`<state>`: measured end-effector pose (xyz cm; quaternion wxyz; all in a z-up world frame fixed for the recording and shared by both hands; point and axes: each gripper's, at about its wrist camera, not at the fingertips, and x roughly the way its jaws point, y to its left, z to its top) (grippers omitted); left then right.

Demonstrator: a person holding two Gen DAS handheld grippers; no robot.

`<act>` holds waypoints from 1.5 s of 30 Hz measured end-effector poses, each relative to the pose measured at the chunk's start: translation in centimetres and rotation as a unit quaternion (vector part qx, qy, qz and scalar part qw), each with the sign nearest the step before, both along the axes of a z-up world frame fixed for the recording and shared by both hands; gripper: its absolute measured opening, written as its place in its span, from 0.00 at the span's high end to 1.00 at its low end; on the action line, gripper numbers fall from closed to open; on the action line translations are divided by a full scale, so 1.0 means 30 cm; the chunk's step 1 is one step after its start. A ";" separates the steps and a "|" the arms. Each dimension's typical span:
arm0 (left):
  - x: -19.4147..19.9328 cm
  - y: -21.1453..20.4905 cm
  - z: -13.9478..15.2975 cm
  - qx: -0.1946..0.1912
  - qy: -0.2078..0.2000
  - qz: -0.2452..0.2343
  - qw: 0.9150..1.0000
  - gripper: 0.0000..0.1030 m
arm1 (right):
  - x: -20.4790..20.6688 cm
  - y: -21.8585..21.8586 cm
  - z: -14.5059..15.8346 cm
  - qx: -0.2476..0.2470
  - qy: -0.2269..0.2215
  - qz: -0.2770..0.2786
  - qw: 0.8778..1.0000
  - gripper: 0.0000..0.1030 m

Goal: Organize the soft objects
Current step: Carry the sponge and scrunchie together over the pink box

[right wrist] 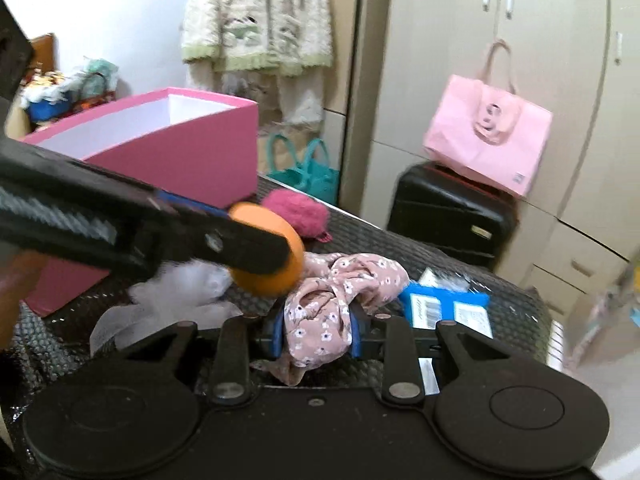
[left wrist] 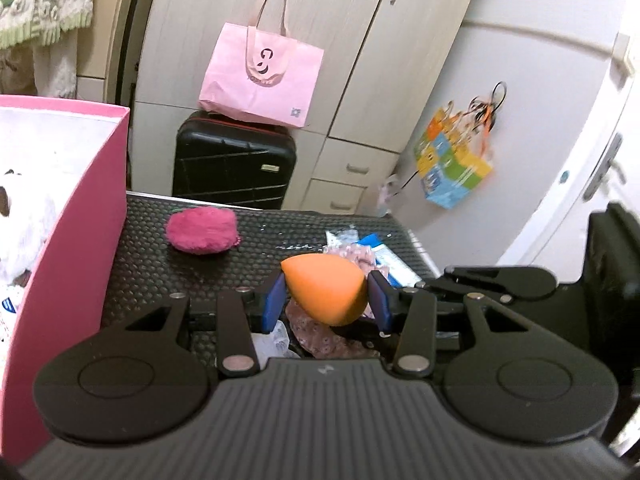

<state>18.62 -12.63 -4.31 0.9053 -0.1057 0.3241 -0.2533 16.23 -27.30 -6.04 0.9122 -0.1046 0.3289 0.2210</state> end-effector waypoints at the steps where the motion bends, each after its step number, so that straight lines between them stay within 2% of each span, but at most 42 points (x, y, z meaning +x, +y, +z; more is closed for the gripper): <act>1: -0.010 0.004 0.003 -0.003 0.000 -0.002 1.000 0.58 | -0.012 -0.002 0.000 0.000 0.002 -0.008 1.000 0.77; 5: -0.053 0.012 0.019 0.005 -0.007 -0.011 1.000 0.58 | -0.046 -0.014 0.008 0.014 0.003 -0.024 1.000 0.82; 13: -0.157 0.014 0.012 0.050 -0.006 -0.037 0.998 0.58 | -0.159 -0.023 0.037 0.034 0.001 -0.053 0.998 0.83; 22: -0.278 0.060 0.041 0.067 -0.016 -0.062 0.996 0.58 | -0.284 -0.032 0.045 0.041 0.028 -0.082 0.995 0.83; 28: -0.360 0.081 0.046 0.100 -0.009 -0.073 0.992 0.58 | -0.389 -0.028 0.058 0.048 0.049 -0.083 0.994 0.83; 34: -0.429 0.118 0.050 0.104 0.010 -0.097 0.990 0.58 | -0.469 0.017 0.082 0.058 0.074 -0.065 0.993 0.83; 45: -0.541 0.274 0.084 0.091 0.044 -0.116 0.988 0.58 | -0.581 0.122 0.165 0.088 0.081 0.007 0.993 0.83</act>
